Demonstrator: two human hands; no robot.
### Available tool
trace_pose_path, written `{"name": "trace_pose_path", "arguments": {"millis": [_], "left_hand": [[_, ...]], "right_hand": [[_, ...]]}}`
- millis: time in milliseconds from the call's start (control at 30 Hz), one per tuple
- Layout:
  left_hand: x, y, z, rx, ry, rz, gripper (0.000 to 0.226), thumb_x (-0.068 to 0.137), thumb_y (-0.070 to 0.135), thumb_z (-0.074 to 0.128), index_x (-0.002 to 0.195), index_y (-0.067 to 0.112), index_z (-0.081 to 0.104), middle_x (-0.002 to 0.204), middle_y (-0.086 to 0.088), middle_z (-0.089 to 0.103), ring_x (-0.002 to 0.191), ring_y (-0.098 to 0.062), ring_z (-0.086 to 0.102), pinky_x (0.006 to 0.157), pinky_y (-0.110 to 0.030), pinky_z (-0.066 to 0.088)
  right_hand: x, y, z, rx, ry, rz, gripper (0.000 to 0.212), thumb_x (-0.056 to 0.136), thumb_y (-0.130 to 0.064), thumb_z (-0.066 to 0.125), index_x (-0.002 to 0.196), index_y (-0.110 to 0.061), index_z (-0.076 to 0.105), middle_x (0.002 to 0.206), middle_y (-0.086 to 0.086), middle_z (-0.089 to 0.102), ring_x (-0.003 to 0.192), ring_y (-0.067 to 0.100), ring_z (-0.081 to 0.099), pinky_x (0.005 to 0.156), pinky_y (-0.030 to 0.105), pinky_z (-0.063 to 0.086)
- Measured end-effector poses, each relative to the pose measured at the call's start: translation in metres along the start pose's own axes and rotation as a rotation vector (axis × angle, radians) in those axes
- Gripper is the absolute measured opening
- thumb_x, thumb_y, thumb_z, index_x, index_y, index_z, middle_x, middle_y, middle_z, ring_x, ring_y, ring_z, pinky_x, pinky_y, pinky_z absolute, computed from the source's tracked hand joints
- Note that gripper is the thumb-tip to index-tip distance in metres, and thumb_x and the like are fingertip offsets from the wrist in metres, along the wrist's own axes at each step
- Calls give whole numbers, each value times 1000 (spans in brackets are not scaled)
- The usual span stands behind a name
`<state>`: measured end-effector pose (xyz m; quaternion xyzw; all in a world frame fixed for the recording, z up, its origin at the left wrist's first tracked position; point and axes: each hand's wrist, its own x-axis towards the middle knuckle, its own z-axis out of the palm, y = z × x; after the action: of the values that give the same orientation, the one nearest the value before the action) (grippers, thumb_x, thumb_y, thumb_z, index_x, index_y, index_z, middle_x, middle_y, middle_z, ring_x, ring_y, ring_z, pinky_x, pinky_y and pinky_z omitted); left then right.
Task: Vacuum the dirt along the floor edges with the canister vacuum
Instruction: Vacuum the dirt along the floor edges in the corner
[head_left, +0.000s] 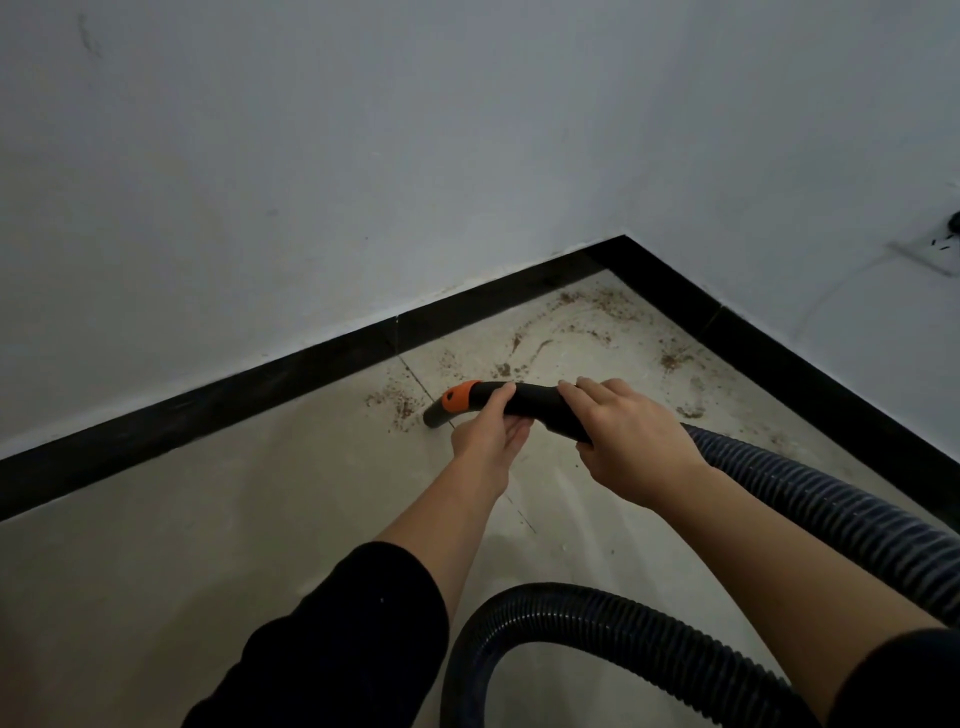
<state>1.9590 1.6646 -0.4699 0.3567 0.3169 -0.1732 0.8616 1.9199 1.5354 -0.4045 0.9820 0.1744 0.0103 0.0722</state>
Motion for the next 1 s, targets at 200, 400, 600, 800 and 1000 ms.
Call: {"name": "trace_pose_path", "arguments": {"millis": [200, 400, 600, 800, 1000], "left_hand": [[5, 2, 1, -10, 7, -5, 32, 88, 17, 72, 112, 0, 60, 97, -16, 70, 82, -17, 69, 63, -19, 54], [8, 5, 3, 4, -18, -11, 36, 89, 19, 71, 118, 0, 60, 97, -14, 70, 82, -15, 68, 62, -18, 54], [10, 6, 3, 22, -37, -16, 39, 90, 21, 69, 121, 0, 58, 100, -14, 69, 82, -14, 67, 63, -17, 54], [11, 6, 3, 29, -31, -23, 42, 91, 22, 69, 124, -1, 57, 110, -17, 69, 82, -14, 67, 63, -17, 54], [11, 6, -1, 24, -23, -27, 39, 90, 21, 69, 121, -1, 58, 112, -19, 68, 84, -16, 67, 72, -20, 54]], "right_hand": [[4, 0, 3, -18, 0, 3, 58, 93, -17, 50, 147, -15, 30, 130, 1, 51, 112, 21, 49, 91, 30, 45], [8, -1, 3, -29, 2, 13, 59, 93, -16, 51, 147, -13, 29, 131, 3, 51, 111, 22, 49, 90, 31, 46], [10, -2, 4, -50, 1, 15, 60, 93, -18, 51, 148, -13, 27, 132, 3, 50, 111, 21, 49, 91, 30, 45], [11, -4, 4, -59, -4, 16, 60, 93, -18, 52, 148, -12, 28, 133, 4, 50, 112, 22, 49, 91, 30, 45], [10, -7, 5, -52, -8, 20, 59, 93, -16, 51, 147, -13, 28, 132, 4, 50, 111, 21, 49, 90, 30, 44]]}}
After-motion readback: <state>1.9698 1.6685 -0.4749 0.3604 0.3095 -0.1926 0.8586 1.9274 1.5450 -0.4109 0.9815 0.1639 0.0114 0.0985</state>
